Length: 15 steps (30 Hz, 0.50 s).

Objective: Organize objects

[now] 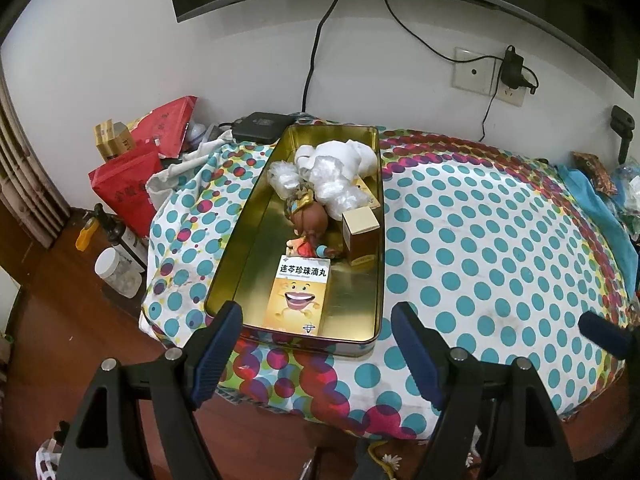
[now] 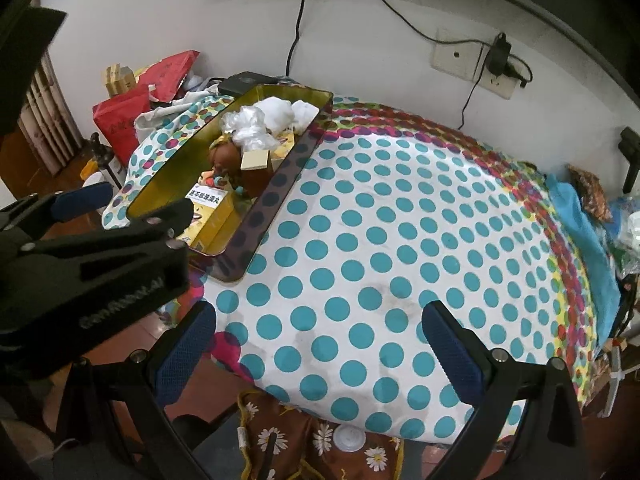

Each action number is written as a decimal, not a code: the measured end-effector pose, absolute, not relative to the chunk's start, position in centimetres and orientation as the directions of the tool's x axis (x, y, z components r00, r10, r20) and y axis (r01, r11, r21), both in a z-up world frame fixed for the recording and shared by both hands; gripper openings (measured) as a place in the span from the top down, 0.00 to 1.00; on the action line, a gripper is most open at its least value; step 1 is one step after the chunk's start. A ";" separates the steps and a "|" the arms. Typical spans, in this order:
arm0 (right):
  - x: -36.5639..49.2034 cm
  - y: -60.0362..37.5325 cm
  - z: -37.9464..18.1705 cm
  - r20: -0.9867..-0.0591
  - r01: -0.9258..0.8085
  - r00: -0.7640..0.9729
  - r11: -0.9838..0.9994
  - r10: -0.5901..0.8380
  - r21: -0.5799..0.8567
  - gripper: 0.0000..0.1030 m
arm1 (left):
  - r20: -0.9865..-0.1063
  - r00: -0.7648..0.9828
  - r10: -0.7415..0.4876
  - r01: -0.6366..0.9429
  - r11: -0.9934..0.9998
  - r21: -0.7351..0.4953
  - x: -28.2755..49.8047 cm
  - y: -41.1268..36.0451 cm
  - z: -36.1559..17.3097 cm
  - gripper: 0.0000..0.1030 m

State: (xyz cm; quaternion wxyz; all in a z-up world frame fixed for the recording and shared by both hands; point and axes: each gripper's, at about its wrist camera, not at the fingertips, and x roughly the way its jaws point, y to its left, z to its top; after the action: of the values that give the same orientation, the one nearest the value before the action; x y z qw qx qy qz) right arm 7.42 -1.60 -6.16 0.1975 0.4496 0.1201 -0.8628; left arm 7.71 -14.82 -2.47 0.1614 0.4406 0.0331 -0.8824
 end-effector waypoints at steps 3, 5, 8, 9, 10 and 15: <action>7.5 -1.7 -5.7 -0.818 0.447 -0.530 -0.893 -0.224 -0.046 0.01 | -0.786 -0.559 -0.262 0.315 -0.945 0.091 7.7 -14.9 -2.5 0.23; 7.4 -1.5 -5.5 -0.819 0.443 -0.528 -0.896 -0.225 -0.039 0.01 | -0.786 -0.559 -0.263 0.318 -0.944 0.090 7.7 -15.0 -2.5 0.23; 7.2 -1.3 -5.1 -0.815 0.434 -0.535 -0.900 -0.221 -0.041 0.01 | -0.788 -0.558 -0.262 0.322 -0.943 0.085 7.8 -15.2 -2.5 0.23; 7.1 -1.3 -5.0 -0.815 0.432 -0.537 -0.901 -0.216 -0.045 0.01 | -0.788 -0.559 -0.258 0.319 -0.944 0.083 7.9 -15.2 -2.4 0.23; 7.1 -1.3 -5.0 -0.816 0.429 -0.539 -0.902 -0.211 -0.050 0.01 | -0.787 -0.560 -0.257 0.316 -0.945 0.084 7.9 -15.2 -2.3 0.23; 6.6 -1.2 -4.7 -0.818 0.423 -0.536 -0.905 -0.208 -0.046 0.01 | -0.784 -0.561 -0.264 0.322 -0.943 0.087 8.2 -15.5 -2.1 0.23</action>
State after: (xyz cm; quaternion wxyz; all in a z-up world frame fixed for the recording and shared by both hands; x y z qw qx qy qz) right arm 6.64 -1.20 -4.66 0.1818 0.4461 0.1202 -0.8680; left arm 8.18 -15.55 -2.06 0.1661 0.4380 0.0332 -0.8829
